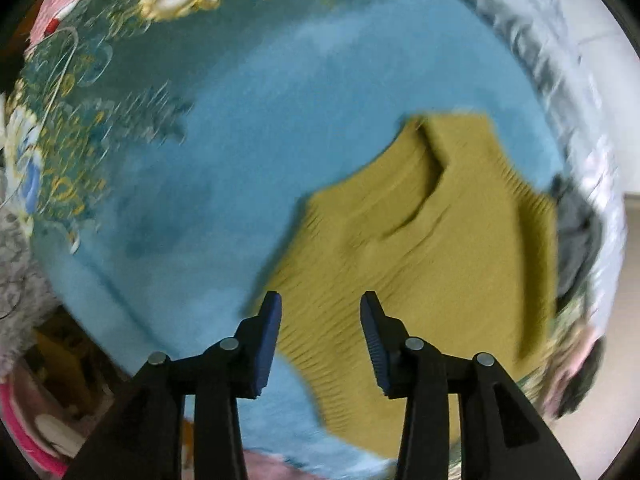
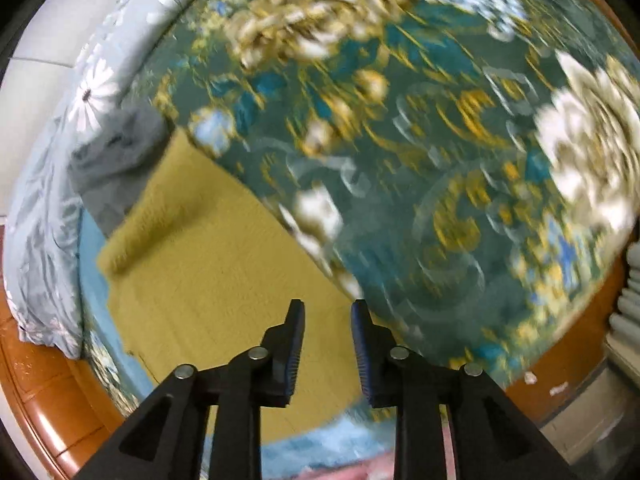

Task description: Fold clothes

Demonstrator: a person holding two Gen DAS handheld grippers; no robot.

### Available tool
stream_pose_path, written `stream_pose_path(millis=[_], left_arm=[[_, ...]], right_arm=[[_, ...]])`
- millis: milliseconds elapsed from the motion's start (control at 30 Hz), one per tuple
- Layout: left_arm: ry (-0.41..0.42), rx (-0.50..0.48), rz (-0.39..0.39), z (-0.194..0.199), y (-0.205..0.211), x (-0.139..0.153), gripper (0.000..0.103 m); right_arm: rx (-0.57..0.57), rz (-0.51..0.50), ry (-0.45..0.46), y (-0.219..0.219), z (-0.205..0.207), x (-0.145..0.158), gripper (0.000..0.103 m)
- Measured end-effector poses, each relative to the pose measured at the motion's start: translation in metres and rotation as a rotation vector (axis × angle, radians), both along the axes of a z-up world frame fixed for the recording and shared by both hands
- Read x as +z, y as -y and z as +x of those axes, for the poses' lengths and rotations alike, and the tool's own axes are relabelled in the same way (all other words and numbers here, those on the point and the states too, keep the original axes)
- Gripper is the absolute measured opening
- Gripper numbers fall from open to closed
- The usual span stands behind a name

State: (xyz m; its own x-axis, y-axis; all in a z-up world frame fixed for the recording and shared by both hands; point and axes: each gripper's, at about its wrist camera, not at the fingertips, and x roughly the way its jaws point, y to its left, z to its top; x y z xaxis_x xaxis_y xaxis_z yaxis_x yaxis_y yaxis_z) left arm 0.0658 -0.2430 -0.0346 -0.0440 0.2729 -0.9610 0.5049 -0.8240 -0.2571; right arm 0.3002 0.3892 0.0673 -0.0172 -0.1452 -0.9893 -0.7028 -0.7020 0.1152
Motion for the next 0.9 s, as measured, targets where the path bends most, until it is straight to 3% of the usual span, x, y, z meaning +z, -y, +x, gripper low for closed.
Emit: stream_pose_path(millis=[200, 300, 500, 667, 800, 867, 900], left_arm=[[-0.035, 0.142, 0.170, -0.092, -0.048, -0.006, 0.054], [-0.016, 0.153, 0.187, -0.097, -0.087, -0.008, 0.054], [0.021, -0.065, -0.007, -0.146, -0.117, -0.033, 0.059], [0.036, -0.186, -0.154, -0.149, -0.091, -0.028, 0.060], [0.042, -0.262, -0.239, -0.164, -0.078, -0.040, 0.063], [0.051, -0.300, -0.277, -0.170, -0.073, -0.050, 0.063], [0.057, -0.306, -0.283, -0.172, -0.071, -0.054, 0.063]], right_arm=[[-0.028, -0.095, -0.107, 0.001, -0.093, -0.028, 0.049], [-0.049, -0.129, -0.128, 0.004, -0.134, -0.046, 0.054], [0.001, -0.171, -0.085, -0.002, -0.191, -0.090, 0.057], [0.061, -0.226, -0.059, -0.001, -0.216, -0.125, 0.057], [0.131, -0.242, -0.049, 0.012, -0.227, -0.137, 0.058], [0.163, -0.253, -0.060, 0.021, -0.231, -0.137, 0.042], [0.185, -0.246, -0.062, 0.026, -0.233, -0.135, 0.026]])
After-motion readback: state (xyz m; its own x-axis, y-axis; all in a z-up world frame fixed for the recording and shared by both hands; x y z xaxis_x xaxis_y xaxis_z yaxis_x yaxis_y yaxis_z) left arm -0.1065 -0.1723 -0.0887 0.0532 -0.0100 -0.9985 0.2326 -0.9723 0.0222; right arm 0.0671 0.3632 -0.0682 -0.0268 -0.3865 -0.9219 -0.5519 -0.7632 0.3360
